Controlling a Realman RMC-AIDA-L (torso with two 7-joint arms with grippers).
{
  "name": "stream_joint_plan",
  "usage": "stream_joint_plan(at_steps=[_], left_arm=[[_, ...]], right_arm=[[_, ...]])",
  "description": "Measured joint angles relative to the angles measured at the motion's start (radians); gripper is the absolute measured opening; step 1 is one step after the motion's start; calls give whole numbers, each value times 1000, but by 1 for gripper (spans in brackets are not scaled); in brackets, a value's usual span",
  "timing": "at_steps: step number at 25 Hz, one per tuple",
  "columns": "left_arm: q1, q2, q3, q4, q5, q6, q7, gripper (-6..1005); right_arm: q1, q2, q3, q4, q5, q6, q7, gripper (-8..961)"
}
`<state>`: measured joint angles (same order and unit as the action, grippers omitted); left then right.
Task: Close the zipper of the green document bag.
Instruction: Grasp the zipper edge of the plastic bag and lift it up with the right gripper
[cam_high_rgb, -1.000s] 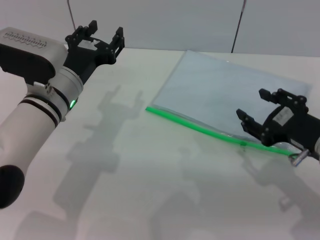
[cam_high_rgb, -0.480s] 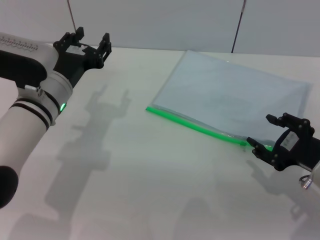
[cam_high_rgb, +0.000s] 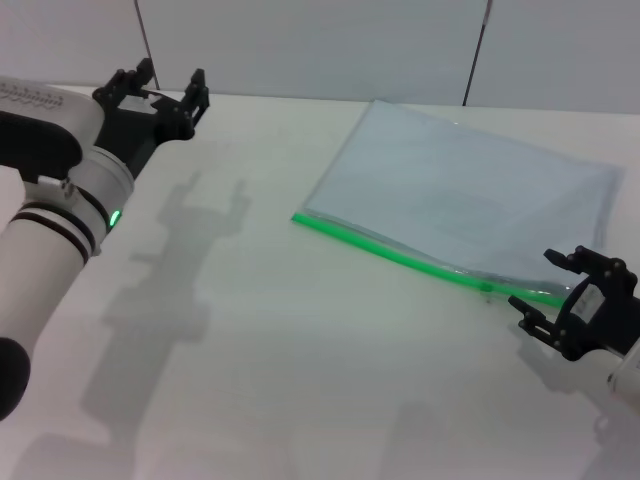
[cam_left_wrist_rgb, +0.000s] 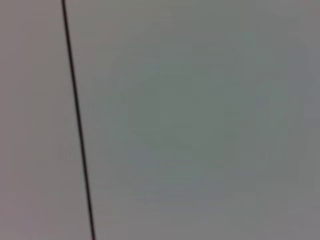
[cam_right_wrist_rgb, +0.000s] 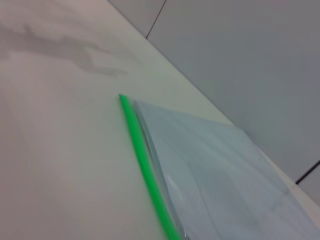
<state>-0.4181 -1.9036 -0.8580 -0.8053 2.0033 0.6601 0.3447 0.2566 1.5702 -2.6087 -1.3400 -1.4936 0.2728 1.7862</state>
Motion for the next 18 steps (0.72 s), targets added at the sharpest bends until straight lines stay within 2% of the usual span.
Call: stream_joint_plan(at_steps=[6, 10, 15, 18], left_arm=[[16, -2, -15, 1, 0, 2, 5, 649], [16, -4, -20, 9, 0, 4, 8, 649], [24, -8, -37, 11, 0, 4, 11, 650], [25, -9, -38, 12, 0, 4, 19, 650]], right_arm=[[-2, 3, 0, 26, 3, 1, -30, 661], [-17, 13, 21, 59, 3, 1, -52, 661], [-39, 47, 32, 81, 4, 40, -108, 660], [-63, 77, 53, 88, 5, 73, -177, 660]])
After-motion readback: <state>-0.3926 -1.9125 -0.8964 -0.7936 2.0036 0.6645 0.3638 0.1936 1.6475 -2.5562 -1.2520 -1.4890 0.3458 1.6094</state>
